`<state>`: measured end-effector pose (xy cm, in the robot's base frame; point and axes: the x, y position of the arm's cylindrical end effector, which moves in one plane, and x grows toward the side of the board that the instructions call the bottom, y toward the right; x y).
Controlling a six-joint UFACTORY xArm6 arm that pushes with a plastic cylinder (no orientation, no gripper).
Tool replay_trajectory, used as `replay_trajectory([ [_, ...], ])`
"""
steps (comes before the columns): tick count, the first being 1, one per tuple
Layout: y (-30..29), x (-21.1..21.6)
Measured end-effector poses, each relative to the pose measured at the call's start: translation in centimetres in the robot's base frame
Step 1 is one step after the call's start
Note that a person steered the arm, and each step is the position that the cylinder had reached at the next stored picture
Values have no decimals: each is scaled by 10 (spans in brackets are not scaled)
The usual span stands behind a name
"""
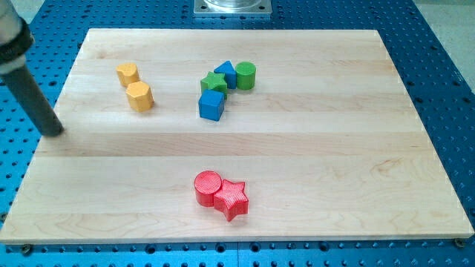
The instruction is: Move the yellow heart to the left of the yellow hexagon
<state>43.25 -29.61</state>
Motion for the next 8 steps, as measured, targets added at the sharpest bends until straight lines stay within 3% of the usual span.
replay_trajectory([
  [2,43,-99],
  [3,84,-120],
  [4,119,-114],
  [5,129,-81],
  [7,131,-19],
  [8,131,-10],
])
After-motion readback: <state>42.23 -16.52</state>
